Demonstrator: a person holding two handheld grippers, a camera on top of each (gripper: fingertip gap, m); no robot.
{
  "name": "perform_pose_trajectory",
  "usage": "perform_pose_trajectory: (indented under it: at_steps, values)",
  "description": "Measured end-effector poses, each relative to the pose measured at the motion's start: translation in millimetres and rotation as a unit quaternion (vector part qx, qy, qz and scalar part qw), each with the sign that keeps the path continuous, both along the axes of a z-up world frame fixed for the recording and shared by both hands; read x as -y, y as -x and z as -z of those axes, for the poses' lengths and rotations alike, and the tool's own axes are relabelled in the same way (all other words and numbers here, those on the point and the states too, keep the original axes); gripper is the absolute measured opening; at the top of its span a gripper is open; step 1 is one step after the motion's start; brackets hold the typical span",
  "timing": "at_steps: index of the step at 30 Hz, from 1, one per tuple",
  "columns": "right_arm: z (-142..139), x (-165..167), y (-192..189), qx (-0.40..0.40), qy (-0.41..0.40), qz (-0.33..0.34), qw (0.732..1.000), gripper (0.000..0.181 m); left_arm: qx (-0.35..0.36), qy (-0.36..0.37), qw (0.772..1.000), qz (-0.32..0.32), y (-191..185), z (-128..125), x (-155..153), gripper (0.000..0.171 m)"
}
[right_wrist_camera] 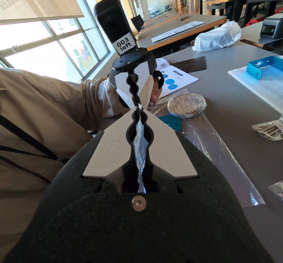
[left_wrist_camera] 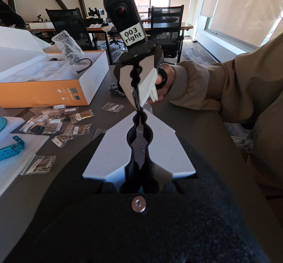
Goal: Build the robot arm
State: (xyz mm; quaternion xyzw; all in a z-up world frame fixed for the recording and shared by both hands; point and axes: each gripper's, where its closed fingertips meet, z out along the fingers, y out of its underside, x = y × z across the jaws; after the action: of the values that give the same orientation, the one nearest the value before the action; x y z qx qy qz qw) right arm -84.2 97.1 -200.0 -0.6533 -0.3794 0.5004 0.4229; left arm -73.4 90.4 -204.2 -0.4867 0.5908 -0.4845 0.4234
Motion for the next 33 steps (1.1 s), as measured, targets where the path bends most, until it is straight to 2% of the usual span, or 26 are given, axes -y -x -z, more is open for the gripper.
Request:
perform_pose_trajectory:
  at_steps: [7, 10, 14, 16, 18, 20, 22, 24, 28, 33]
  values:
    - [-2, 1, -1, 0.008, -0.011, -0.013, 1.0, 0.0, 0.001, 0.014, 1.0, 0.01, 1, -3, 0, 0.0]
    - [1, -2, -5, 0.019, -0.017, -0.006, 1.0, 0.0, -0.02, 0.027, 0.999, 0.003, 2, 2, -3, 0.001]
    - [-8, -33, -51, 0.017, -0.017, 0.086, 0.996, 0.0, -0.02, 0.04, 0.998, -0.032, 18, -7, -29, 0.0]
    - [7, -57, -81, 0.087, -0.026, 0.165, 0.982, 0.0, -0.021, 0.045, 0.996, -0.077, 28, -19, -46, 0.0]
    - [26, -80, -107, 0.178, -0.023, 0.248, 0.952, 0.0, -0.06, 0.048, 0.989, -0.13, 42, -23, -57, 0.0]
    - [33, -103, -132, 0.266, -0.032, 0.339, 0.902, 0.0, -0.061, 0.027, 0.971, -0.231, 66, -35, -76, 0.0]
    - [40, -119, -155, 0.392, -0.045, 0.395, 0.83, 0.0, -0.064, 0.013, 0.955, -0.291, 98, -43, -76, 0.0]
    - [48, -134, -169, 0.515, -0.063, 0.406, 0.753, 0.0, -0.06, 0.02, 0.946, -0.318, 131, -44, -63, 0.0]
    - [65, -174, -182, 0.618, -0.066, 0.399, 0.674, 0.0, -0.041, 0.063, 0.931, -0.356, 196, -29, -21, 0.001]
    - [101, -193, -196, 0.677, -0.024, 0.394, 0.621, 0.0, -0.002, 0.115, 0.898, -0.425, 282, -3, 33, 0.001]
